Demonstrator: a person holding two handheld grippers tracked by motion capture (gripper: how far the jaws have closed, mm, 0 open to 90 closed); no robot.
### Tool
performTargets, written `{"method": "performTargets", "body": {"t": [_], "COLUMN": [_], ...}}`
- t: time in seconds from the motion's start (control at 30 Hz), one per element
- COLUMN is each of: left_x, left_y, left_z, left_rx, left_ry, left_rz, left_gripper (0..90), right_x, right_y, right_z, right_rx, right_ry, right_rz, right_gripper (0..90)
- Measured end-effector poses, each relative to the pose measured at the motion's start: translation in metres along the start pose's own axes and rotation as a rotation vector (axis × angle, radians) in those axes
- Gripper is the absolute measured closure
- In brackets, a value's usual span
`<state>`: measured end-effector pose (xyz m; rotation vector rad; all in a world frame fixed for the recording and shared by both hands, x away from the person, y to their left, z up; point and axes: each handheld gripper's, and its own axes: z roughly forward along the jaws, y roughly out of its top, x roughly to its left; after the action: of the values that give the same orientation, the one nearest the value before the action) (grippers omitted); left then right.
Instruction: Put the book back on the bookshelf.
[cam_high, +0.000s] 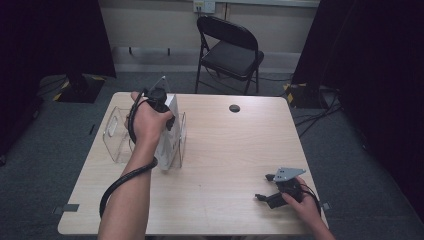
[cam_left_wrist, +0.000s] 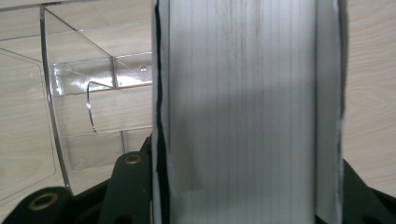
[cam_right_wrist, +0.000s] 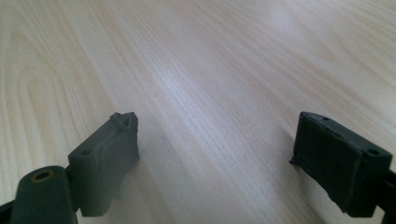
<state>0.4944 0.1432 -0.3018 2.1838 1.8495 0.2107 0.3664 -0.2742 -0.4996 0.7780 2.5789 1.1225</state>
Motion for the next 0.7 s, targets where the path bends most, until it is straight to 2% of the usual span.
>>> {"method": "performTargets", "body": {"t": [0.07, 0.43, 0.7], "left_x": [-0.0004, 0.0014, -0.0007], "left_y": [0.0011, 0.0047, 0.0059], "left_z": [0.0010, 0.0051, 0.0073], "left_rx": [0.001, -0.005, -0.009], "left_ry": [0.013, 0.008, 0.019], "left_rz": [0.001, -0.012, -0.020], "left_gripper": [52.7, 52.7, 52.6], "right_x": [0.0000, 0.0002, 0.0001], "right_y": [0.0000, 0.0000, 0.0001], "right_z": [0.0000, 0.0000, 0.0001], "right_rx": [0.001, 0.002, 0.001], "right_ry": [0.001, -0.002, -0.001], "right_rz": [-0.001, -0.001, -0.001], "right_gripper": [12.9, 12.9, 12.8]}}
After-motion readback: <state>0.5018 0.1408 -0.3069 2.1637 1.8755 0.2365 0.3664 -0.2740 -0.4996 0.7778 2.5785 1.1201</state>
